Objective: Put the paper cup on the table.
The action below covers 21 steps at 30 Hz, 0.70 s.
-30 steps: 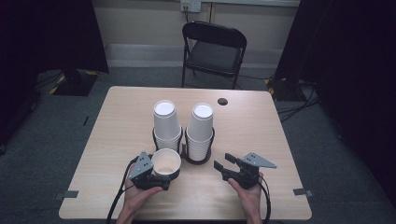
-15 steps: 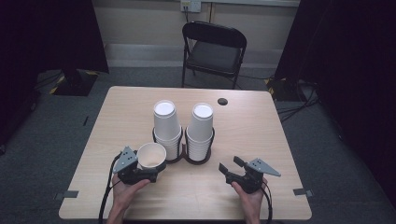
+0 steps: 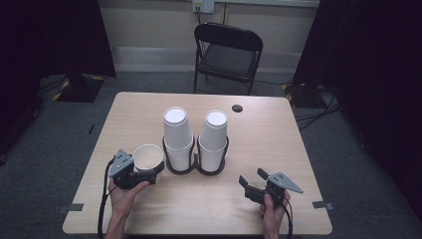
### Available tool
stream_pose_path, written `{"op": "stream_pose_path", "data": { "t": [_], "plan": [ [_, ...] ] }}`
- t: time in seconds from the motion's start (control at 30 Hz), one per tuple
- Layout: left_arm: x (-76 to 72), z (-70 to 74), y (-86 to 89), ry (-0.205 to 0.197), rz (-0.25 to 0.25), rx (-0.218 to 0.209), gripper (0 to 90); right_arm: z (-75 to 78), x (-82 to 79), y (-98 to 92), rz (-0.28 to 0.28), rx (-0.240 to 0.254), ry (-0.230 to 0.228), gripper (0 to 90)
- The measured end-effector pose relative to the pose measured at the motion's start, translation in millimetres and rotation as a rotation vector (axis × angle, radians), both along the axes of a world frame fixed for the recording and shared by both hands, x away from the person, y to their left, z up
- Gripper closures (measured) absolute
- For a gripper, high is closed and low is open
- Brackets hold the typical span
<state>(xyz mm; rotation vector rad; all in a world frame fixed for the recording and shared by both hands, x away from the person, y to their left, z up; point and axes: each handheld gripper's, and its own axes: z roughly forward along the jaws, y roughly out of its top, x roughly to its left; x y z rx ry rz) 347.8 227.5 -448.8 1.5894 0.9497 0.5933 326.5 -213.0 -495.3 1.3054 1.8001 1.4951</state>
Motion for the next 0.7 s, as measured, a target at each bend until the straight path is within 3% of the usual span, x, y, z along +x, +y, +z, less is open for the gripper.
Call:
{"op": "stream_pose_path", "data": {
  "t": [0.1, 0.2, 0.4, 0.47, 0.63, 0.7],
  "plan": [
    [4.2, 1.2, 7.1, -0.012, 0.029, -0.009, 9.0, 0.3, -0.8, 1.3, -0.002, -0.014, -0.009, 15.2],
    [8.1, 1.7, 11.2, -0.016, 0.051, 0.03, 9.0, 0.2, -1.5, 1.6, -0.001, -0.013, 0.005, 15.2],
    [17.4, -0.1, 15.1, -0.004, 0.079, -0.019, 9.0, 0.4, -5.6, 2.9, -0.023, -0.021, -0.031, 14.1],
    [21.9, -0.8, 13.9, 0.007, 0.09, -0.009, 9.0, 0.4, -8.2, 3.6, -0.033, -0.029, -0.057, 14.1],
    [32.1, 0.3, 14.7, 0.021, 0.097, -0.028, 9.0, 0.2, -11.7, 3.5, -0.027, -0.024, -0.079, 14.2],
    [33.1, 4.5, 14.3, 0.011, 0.081, -0.024, 9.1, 0.1, -11.5, 3.2, -0.022, -0.023, -0.08, 14.3]
  ]
}}
